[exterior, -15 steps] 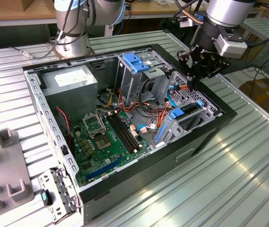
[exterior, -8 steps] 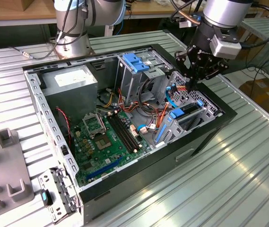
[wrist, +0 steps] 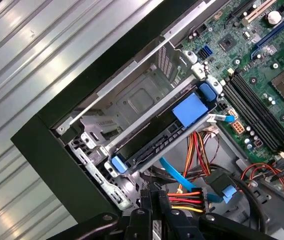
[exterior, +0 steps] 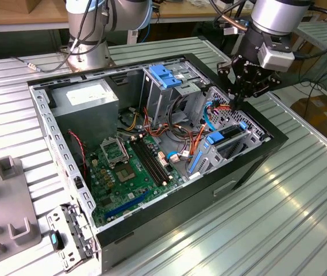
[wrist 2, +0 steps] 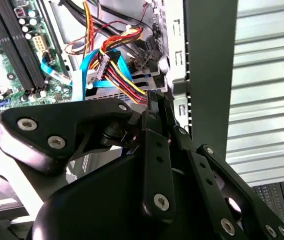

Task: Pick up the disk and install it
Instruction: 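Insert the first disk wire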

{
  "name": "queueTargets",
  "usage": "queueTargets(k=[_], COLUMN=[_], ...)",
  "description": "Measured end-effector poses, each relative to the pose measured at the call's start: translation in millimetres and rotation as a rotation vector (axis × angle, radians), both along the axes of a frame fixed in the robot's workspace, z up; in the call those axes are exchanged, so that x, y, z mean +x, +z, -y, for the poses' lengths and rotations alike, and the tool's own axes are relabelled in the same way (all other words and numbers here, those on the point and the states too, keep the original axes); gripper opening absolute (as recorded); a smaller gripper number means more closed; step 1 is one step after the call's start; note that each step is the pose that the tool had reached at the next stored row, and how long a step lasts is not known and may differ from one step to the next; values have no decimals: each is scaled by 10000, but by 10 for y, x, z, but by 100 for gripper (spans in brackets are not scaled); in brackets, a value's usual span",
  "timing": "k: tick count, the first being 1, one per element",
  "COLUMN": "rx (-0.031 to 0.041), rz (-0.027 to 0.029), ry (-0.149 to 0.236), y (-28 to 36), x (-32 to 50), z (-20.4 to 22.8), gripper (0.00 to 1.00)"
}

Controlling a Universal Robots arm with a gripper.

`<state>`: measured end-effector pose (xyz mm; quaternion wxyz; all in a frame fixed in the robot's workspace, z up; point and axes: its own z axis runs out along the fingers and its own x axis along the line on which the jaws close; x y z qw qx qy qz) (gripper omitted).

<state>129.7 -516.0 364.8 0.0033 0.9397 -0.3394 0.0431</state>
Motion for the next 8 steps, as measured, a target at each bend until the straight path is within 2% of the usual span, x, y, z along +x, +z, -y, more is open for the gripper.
queueTargets(k=[2, 4, 5, 8], rx=[-1, -1, -1, -1], rz=[1, 1, 1, 1], ry=[-614, -943, -1258, -1666], y=[-1, -1, -1, -1], x=[0, 0, 1, 3], z=[1, 1, 1, 1], gripper=[17, 17, 17, 17])
